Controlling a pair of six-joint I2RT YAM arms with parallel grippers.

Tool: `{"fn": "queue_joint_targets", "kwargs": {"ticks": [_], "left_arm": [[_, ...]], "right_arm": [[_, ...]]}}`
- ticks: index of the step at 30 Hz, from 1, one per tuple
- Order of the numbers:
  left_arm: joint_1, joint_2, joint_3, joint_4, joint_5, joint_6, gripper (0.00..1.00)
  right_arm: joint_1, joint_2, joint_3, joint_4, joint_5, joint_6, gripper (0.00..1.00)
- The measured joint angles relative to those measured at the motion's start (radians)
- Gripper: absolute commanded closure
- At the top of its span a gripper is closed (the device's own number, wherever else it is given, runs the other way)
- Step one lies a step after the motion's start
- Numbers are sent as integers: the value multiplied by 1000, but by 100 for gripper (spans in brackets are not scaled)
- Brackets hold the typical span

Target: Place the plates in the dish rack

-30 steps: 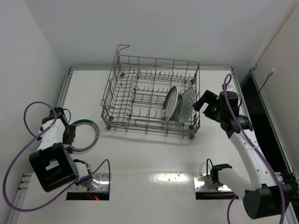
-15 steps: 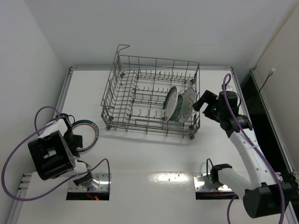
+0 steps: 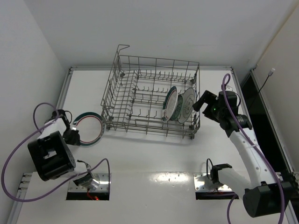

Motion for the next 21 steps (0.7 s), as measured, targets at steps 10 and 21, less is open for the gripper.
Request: {"fn": "queue_joint_targets", "kwargs": {"ticks": [10, 21], "left_arm": [[-5, -114, 200, 87, 8, 4, 100], [-5, -116, 128, 69, 25, 20, 53]], "right_arm": [[0, 8, -8, 0, 0, 0, 7], [0, 24, -21, 13, -12, 0, 7]]}}
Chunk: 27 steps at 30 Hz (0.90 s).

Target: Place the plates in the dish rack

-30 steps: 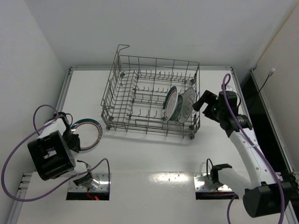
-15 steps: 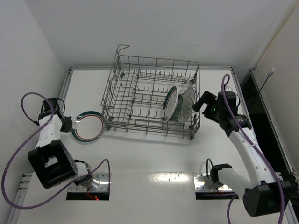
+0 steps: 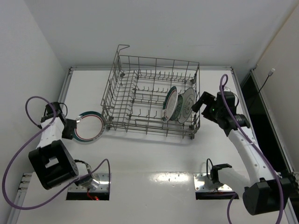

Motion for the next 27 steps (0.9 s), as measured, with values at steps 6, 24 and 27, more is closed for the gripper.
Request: {"fn": "queue_joint_targets", "kwargs": {"ticks": [6, 24, 27], "left_arm": [[24, -92, -198, 28, 72, 28, 44], [86, -156, -527, 600, 427, 86, 49], [106, -98, -550, 713, 485, 77, 64]], "right_arm": [[0, 3, -1, 1, -8, 0, 7], [7, 21, -18, 7, -18, 0, 7], [7, 22, -19, 8, -19, 0, 7]]}}
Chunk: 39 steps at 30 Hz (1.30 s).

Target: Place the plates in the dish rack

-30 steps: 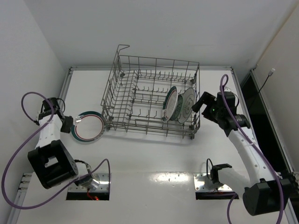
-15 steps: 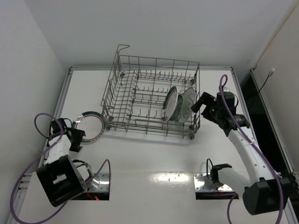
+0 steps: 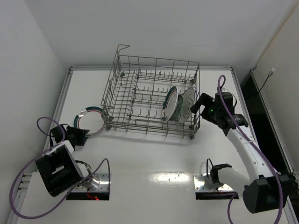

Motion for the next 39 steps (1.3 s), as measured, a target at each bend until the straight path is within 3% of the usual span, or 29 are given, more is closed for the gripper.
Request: {"fn": "queue_joint_targets", "kwargs": {"ticks": [4, 6, 11, 16, 27, 35, 39], "left_arm": [[36, 74, -22, 109, 70, -6, 95], [50, 89, -22, 129, 89, -19, 100], [71, 89, 26, 69, 102, -21, 100], [75, 84, 173, -37, 109, -35, 100], [-1, -2, 327, -112, 111, -232, 100], [-52, -57, 704, -242, 57, -299, 100], [-109, -61, 867, -212, 31, -294, 100]], "right_arm": [[0, 5, 0, 5, 0, 0, 7], [0, 8, 0, 6, 0, 0, 7], [0, 8, 0, 7, 0, 0, 7], [0, 15, -5, 18, -11, 0, 7], [0, 6, -5, 23, -41, 0, 7], [0, -15, -5, 64, -127, -1, 7], [0, -47, -5, 114, -186, 3, 5]]}}
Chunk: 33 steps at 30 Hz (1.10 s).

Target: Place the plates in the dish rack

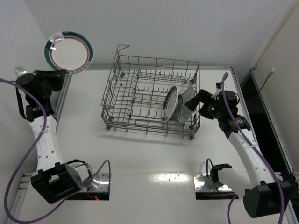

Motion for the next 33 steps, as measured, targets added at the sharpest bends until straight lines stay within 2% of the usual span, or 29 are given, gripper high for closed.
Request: {"fn": "queue_joint_targets", "kwargs": {"ticks": [2, 5, 9, 13, 19, 27, 28, 29, 30, 31, 32, 33], "left_arm": [[-71, -24, -27, 97, 16, -8, 100], [-190, -68, -164, 201, 70, -35, 100], [-365, -58, -275, 187, 82, -40, 100], [-527, -50, -289, 180, 66, -37, 100], [-705, -49, -289, 220, 19, -43, 100], [-983, 24, -286, 274, -91, -57, 100], [-1008, 37, -286, 276, -99, -60, 100], [-1027, 47, -285, 280, -109, -62, 100], [-1043, 57, -283, 284, -117, -64, 100], [-1055, 63, -281, 283, -128, -63, 100], [-1059, 64, -276, 283, -134, -63, 100], [-1054, 64, -267, 282, -138, -58, 96]], "right_arm": [[0, -8, 0, 53, -61, 19, 4], [-1, -21, -16, 177, -159, 87, 1], [0, -32, -47, 390, -282, 202, 1], [8, -29, -62, 558, -359, 278, 1], [34, 0, -80, 665, -406, 329, 1], [56, 29, -82, 697, -417, 350, 2], [58, 33, -83, 695, -416, 350, 8], [59, 37, -85, 694, -416, 349, 18], [59, 41, -89, 692, -415, 349, 51], [58, 43, -92, 688, -409, 339, 76], [51, 46, -94, 676, -394, 328, 95], [41, 49, -94, 659, -378, 320, 100]]}}
